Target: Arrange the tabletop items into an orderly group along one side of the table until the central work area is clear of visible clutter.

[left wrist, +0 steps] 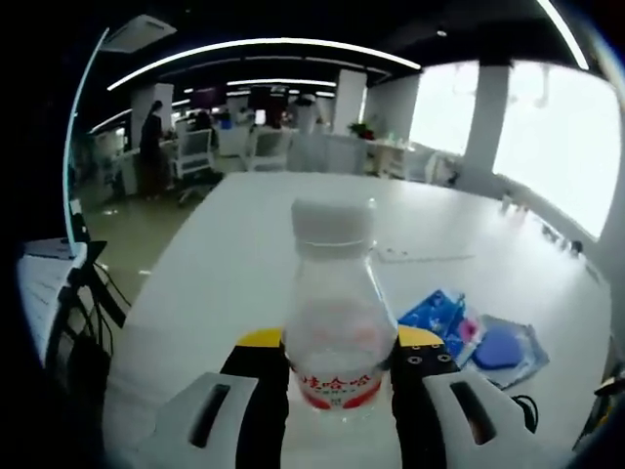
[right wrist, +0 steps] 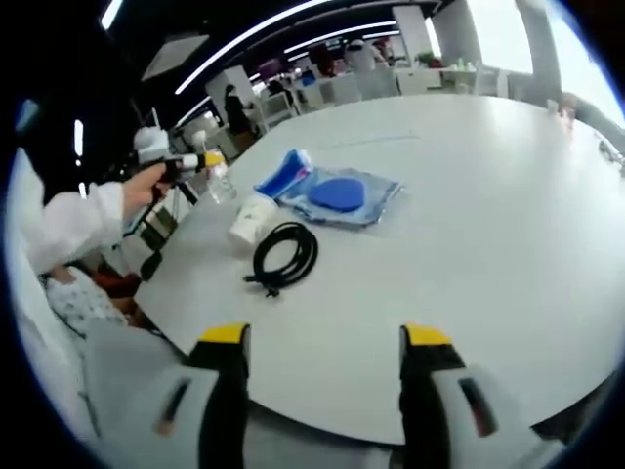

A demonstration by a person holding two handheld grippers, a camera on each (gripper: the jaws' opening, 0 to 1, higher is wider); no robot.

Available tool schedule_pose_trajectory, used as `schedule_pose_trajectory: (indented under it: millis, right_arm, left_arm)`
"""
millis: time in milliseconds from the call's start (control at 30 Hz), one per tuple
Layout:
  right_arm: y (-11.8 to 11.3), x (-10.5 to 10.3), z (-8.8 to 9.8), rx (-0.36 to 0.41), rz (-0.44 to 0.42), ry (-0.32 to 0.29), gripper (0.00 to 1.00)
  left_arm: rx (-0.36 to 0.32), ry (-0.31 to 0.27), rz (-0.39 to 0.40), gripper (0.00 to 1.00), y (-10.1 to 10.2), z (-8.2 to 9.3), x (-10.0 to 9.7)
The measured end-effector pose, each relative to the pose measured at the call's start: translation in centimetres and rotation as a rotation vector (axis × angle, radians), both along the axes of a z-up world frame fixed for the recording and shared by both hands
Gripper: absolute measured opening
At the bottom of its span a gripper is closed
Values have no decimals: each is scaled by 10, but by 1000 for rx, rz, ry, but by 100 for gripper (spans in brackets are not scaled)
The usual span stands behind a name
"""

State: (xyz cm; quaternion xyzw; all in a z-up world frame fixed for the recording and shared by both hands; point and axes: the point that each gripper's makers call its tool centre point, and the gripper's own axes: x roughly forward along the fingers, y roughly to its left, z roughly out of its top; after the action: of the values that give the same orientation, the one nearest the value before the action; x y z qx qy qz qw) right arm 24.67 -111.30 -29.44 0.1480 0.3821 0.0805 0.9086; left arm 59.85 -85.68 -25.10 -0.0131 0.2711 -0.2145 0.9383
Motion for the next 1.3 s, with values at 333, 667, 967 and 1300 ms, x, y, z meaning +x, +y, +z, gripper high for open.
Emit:
schedule_pose_trajectory:
  millis: [333, 667, 967, 1300]
  right_arm:
    - [0, 1, -3, 3, -7, 10, 60]
    - [-1, 0, -7, 7, -13, 18, 59]
    - [-1, 1, -5, 8, -4, 8, 61]
    - [2, 9, 3, -9, 23, -24, 64]
  left_arm:
    - [6, 10, 17, 37, -3, -9, 8]
    - [7, 25, 43, 37, -4, -19, 14]
    - [-13, 35, 61, 37, -7, -26, 13]
    - [-11, 13, 73, 37, -8, -25, 14]
